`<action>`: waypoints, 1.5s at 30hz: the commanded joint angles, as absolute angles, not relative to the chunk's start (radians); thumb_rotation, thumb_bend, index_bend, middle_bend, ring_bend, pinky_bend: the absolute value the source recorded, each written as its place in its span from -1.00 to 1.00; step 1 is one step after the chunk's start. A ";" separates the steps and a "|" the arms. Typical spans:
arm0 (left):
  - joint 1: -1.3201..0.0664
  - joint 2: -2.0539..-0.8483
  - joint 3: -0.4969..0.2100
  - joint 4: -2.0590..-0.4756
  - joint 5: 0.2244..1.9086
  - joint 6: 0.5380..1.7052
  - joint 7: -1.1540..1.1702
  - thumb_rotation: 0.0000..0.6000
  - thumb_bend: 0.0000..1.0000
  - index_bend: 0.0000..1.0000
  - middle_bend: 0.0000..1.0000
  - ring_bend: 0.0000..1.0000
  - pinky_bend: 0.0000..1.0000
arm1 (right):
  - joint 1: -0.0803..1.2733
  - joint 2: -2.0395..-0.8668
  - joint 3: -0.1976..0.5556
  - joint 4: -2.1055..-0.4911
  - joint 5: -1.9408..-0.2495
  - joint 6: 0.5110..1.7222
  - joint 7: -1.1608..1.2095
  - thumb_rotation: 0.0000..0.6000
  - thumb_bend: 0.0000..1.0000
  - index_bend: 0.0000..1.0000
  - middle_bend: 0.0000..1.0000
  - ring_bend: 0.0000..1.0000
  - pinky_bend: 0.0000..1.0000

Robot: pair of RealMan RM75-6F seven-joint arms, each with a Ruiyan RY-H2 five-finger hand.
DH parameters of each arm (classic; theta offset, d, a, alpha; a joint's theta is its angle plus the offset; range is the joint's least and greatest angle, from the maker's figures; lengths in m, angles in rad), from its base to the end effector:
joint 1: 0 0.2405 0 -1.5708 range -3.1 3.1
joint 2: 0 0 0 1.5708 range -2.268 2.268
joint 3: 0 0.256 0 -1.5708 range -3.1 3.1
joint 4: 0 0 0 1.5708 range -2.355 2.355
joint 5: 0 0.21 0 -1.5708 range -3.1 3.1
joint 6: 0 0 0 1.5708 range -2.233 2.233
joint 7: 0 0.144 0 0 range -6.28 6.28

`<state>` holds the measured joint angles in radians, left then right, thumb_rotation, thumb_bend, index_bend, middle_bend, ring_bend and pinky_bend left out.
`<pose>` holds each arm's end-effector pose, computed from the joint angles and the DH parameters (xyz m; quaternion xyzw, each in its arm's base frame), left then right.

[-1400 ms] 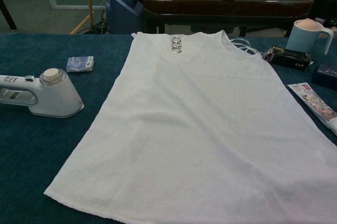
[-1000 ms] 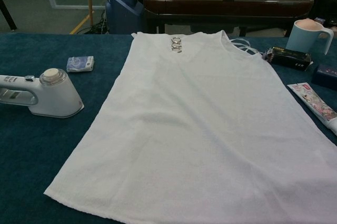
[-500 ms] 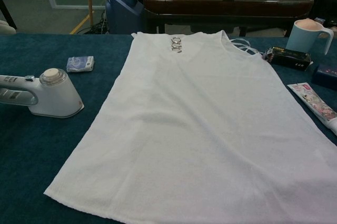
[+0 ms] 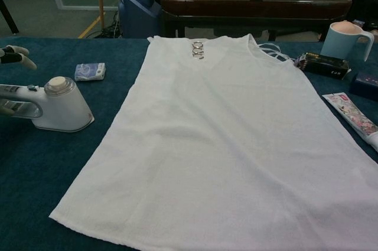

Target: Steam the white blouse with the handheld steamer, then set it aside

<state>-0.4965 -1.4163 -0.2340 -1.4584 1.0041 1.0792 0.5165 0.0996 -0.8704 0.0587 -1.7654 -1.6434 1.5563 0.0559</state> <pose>-0.2610 0.3307 0.0615 -0.6553 -0.3808 -0.2718 0.5930 -0.2668 -0.1829 0.2216 0.6339 -0.3158 0.4307 0.5594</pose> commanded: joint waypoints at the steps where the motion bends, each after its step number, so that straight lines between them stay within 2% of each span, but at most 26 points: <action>1: -0.516 -1.439 -0.239 -1.427 0.983 1.074 0.527 1.00 -0.95 -0.47 -0.92 -0.95 -0.96 | 0.101 -0.873 0.058 -1.760 -1.643 1.554 0.062 1.00 -0.75 -0.98 -0.65 -0.99 -1.00; 8: -0.546 -1.471 -0.247 -1.380 0.939 1.057 0.525 1.00 -0.83 -0.32 -0.84 -0.88 -0.93 | 0.098 -0.879 0.058 -1.745 -1.638 1.554 0.079 1.00 -0.75 -0.97 -0.65 -0.99 -1.00; 23: -0.567 -1.531 -0.233 -1.289 0.967 1.065 0.442 1.00 -0.52 -0.14 -0.39 -0.53 -0.74 | 0.089 -0.883 0.053 -1.730 -1.631 1.555 0.096 1.00 -0.75 -0.97 -0.65 -0.99 -1.00; 30: -0.571 -1.547 -0.227 -1.263 0.977 1.061 0.417 1.00 -0.50 -0.06 -0.23 -0.39 -0.65 | 0.085 -0.882 0.053 -1.733 -1.630 1.557 0.093 1.00 -0.75 -0.97 -0.65 -0.99 -1.00; 34: -0.573 -1.563 -0.224 -1.239 0.992 1.063 0.392 1.00 -0.50 0.11 0.02 -0.20 -0.41 | 0.082 -0.878 0.052 -1.737 -1.627 1.558 0.093 1.00 -0.75 -0.98 -0.65 -0.99 -1.00; 40: -0.576 -1.589 -0.208 -1.182 1.022 1.069 0.382 1.00 -0.50 0.24 0.14 -0.11 -0.11 | 0.077 -0.875 0.051 -1.743 -1.625 1.561 0.088 1.00 -0.75 -0.98 -0.65 -0.99 -1.00; 45: -0.570 -1.598 -0.198 -1.162 1.040 1.072 0.367 1.00 -0.50 0.42 0.34 0.07 0.10 | 0.076 -0.872 0.051 -1.750 -1.624 1.560 0.084 1.00 -0.75 -0.98 -0.65 -0.99 -1.00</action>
